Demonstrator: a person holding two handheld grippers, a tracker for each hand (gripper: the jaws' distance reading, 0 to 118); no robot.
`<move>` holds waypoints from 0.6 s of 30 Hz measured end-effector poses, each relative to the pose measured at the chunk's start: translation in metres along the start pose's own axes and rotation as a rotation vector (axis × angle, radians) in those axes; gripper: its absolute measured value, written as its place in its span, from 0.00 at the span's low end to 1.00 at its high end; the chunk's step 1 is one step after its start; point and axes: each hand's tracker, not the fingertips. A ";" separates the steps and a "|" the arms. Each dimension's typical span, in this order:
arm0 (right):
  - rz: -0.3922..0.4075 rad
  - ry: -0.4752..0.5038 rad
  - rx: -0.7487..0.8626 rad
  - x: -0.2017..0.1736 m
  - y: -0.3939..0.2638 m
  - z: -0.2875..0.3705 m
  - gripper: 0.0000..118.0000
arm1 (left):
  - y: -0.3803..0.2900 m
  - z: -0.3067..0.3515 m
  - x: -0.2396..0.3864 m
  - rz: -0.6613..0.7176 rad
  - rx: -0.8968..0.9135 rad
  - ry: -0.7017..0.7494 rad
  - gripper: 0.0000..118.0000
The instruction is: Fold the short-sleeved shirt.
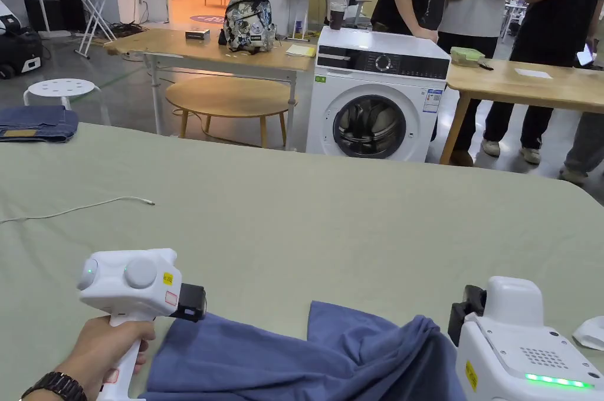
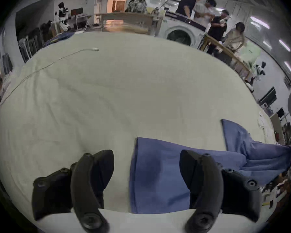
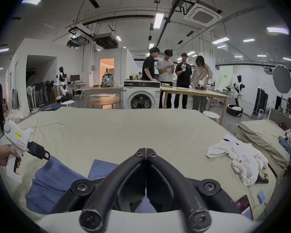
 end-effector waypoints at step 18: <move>-0.076 -0.062 -0.211 0.071 -0.014 -0.042 0.00 | -0.018 -0.013 0.039 -0.231 0.038 0.057 0.00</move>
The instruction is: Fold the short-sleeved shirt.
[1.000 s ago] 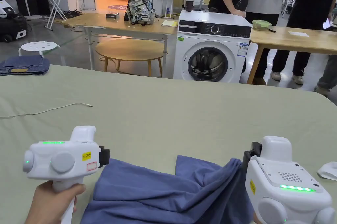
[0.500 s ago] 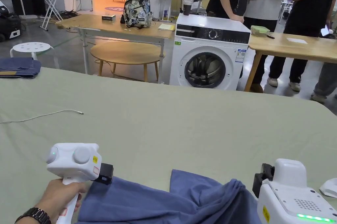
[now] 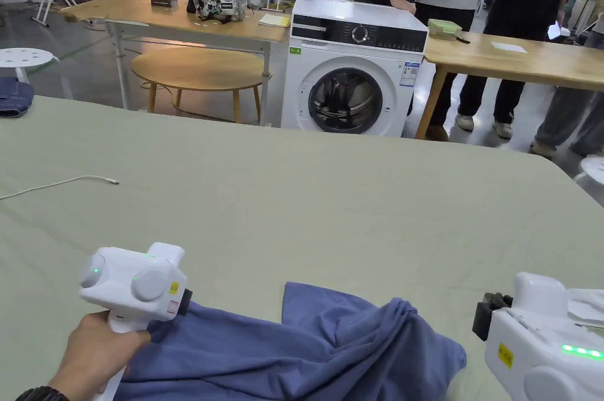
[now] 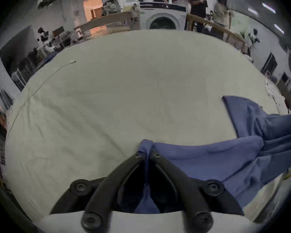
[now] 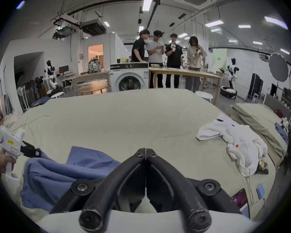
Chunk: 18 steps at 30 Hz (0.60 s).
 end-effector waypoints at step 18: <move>0.005 0.093 -0.656 0.002 -0.023 -0.134 0.38 | -0.046 0.085 -0.013 0.114 0.126 -0.053 0.00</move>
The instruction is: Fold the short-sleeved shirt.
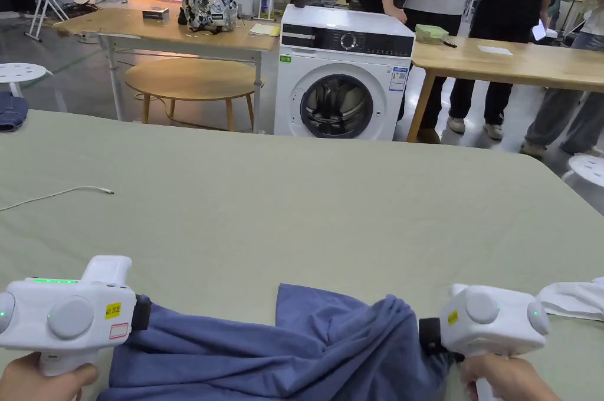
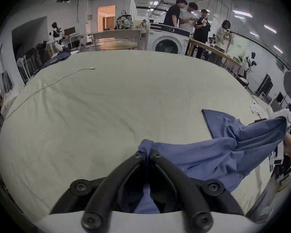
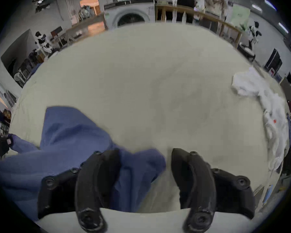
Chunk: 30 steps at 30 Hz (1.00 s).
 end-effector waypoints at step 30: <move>0.169 -0.117 0.837 -0.012 0.019 0.213 0.04 | 0.095 0.161 -0.064 0.106 0.376 0.072 0.00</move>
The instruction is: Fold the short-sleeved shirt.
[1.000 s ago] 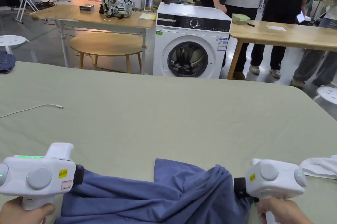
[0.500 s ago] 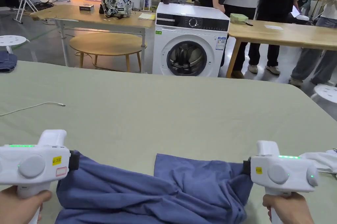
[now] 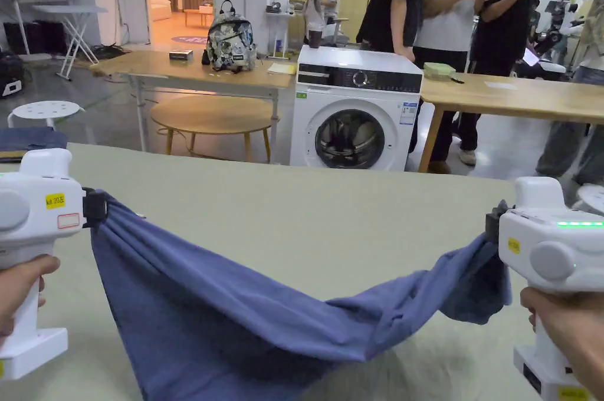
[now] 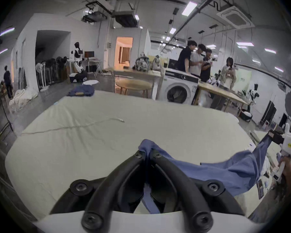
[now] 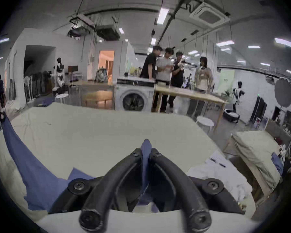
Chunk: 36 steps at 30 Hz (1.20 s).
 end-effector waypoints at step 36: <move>-0.018 -0.154 0.233 -0.002 0.214 -0.048 0.04 | 0.203 -0.043 -0.017 -0.041 0.149 0.204 0.00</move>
